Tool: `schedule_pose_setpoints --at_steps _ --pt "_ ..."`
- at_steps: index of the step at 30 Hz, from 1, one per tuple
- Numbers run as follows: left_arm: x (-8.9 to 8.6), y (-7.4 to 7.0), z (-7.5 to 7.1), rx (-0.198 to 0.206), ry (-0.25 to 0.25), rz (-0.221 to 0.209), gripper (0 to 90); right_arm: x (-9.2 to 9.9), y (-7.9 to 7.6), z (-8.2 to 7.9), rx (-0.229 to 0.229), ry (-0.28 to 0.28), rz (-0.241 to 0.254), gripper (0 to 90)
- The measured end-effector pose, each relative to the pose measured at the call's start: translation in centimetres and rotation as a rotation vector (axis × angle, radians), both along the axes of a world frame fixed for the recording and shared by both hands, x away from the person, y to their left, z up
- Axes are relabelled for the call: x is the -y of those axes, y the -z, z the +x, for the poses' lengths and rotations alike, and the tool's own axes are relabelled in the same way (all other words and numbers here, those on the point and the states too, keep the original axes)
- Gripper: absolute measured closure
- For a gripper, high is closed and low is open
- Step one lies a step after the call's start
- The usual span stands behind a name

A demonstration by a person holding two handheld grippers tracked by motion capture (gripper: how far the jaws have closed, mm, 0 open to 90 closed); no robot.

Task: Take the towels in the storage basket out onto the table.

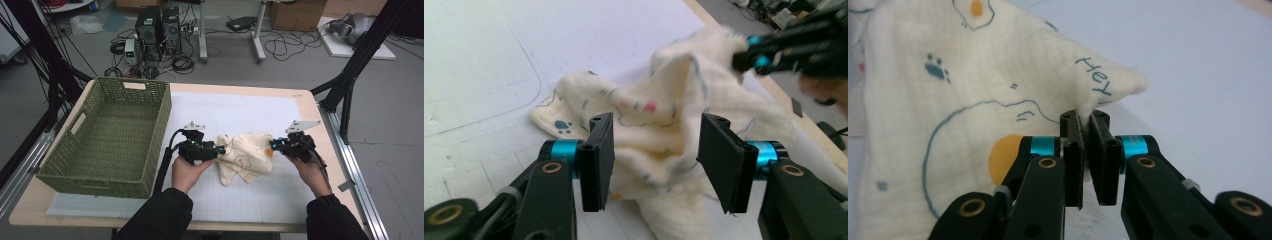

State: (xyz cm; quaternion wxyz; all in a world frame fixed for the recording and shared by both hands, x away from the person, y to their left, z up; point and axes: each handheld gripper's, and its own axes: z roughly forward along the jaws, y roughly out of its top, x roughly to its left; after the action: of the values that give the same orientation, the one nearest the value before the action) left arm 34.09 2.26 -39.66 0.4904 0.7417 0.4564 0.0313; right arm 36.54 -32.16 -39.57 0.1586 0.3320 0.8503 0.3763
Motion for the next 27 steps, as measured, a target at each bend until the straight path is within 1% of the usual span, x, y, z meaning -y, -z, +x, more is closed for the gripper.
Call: schedule_pose_setpoints --at_steps 1,2,3,4,5,6,7,8,9,10,11,12,13,14,15,17,18,19,20,21,23,25,27 --pt "0.0 0.1 0.1 -0.003 -0.002 0.001 50.6 0.9 -0.5 0.3 0.009 0.031 -0.015 85.4" --pt "0.2 0.3 0.2 -0.007 -0.005 0.003 51.0 1.1 -0.7 0.5 0.017 0.044 -0.02 85.3" --pt "0.3 0.4 0.3 -0.01 -0.007 0.01 51.4 1.8 -0.9 0.8 0.015 0.069 -0.023 84.6" --pt "0.4 0.6 0.3 -0.01 -0.005 0.025 51.6 2.2 -1.0 0.8 0.011 0.082 -0.014 82.1" --pt "0.4 0.7 0.3 -0.008 -0.006 0.032 52.0 2.6 -0.9 1.0 0.002 0.107 0.004 72.1" --pt "0.5 0.8 0.3 -0.008 -0.009 0.036 52.3 3.0 -0.8 0.8 -0.008 0.102 0.035 67.7" --pt "0.4 0.9 0.3 -0.007 -0.009 0.04 52.3 3.0 -0.8 0.8 -0.008 0.102 0.035 67.7" --pt "0.4 1.1 0.3 -0.005 -0.013 0.054 52.6 3.0 -0.8 0.5 -0.006 0.105 0.029 65.9" --pt "0.4 1.2 0.3 -0.005 -0.017 0.057 53.6 2.9 -1.1 -0.2 0.008 0.091 0.046 64.4" --pt "0.2 1.4 0.4 -0.008 -0.018 0.066 53.6 2.9 -1.1 -0.2 0.008 0.091 0.046 64.4" --pt "0.2 1.5 0.3 -0.01 -0.017 0.062 53.9 2.8 -1.2 -0.7 0.023 0.074 0.055 64.4" --pt "0.2 1.7 0.2 -0.007 -0.014 0.069 55.1 2.7 -1.3 -1.1 0.024 0.064 0.064 64.4" --pt "0.2 1.8 0.1 -0.008 -0.014 0.073 55.8 2.5 -1.4 -1.7 0.024 0.036 0.086 64.4" --pt "0.2 1.9 0.0 -0.011 -0.004 0.074 55.8 2.2 -1.4 -2.2 0.034 0.012 0.091 64.2" --pt "0.2 2.0 -0.1 -0.01 -0.003 0.071 55.7 1.8 -1.3 -3.0 0.037 -0.009 0.085 63.4" --pt "0.3 2.0 -0.3 -0.008 0.004 0.073 55.8 1.2 -1.2 -3.8 0.046 -0.039 0.079 62.5" --pt "0.3 2.0 -0.4 -0.006 0.008 0.07 55.8 0.7 -1.0 -4.6 0.051 -0.062 0.105 61.7" --pt "0.3 2.0 -0.5 -0.001 0.013 0.066 55.8 0.7 -1.0 -4.6 0.051 -0.062 0.105 61.7" --pt "0.4 1.9 -0.7 0.002 0.021 0.068 55.9 0.2 -1.0 -5.2 0.054 -0.089 0.108 60.9" --pt "0.4 1.9 -0.8 0.004 0.027 0.067 55.9 0.2 -1.0 -5.2 0.054 -0.089 0.108 60.9" --pt "0.5 2.0 -1.0 0.001 0.037 0.072 56.3 -0.4 -1.0 -5.8 0.053 -0.108 0.119 60.3" --pt "0.5 2.1 -1.1 0.004 0.035 0.075 56.7 -0.9 -1.0 -6.2 0.055 -0.129 0.126 60.3" --pt "0.6 2.3 -1.0 0.002 0.033 0.081 57.7 -1.5 -0.9 -6.5 0.06 -0.15 0.113 60.3"
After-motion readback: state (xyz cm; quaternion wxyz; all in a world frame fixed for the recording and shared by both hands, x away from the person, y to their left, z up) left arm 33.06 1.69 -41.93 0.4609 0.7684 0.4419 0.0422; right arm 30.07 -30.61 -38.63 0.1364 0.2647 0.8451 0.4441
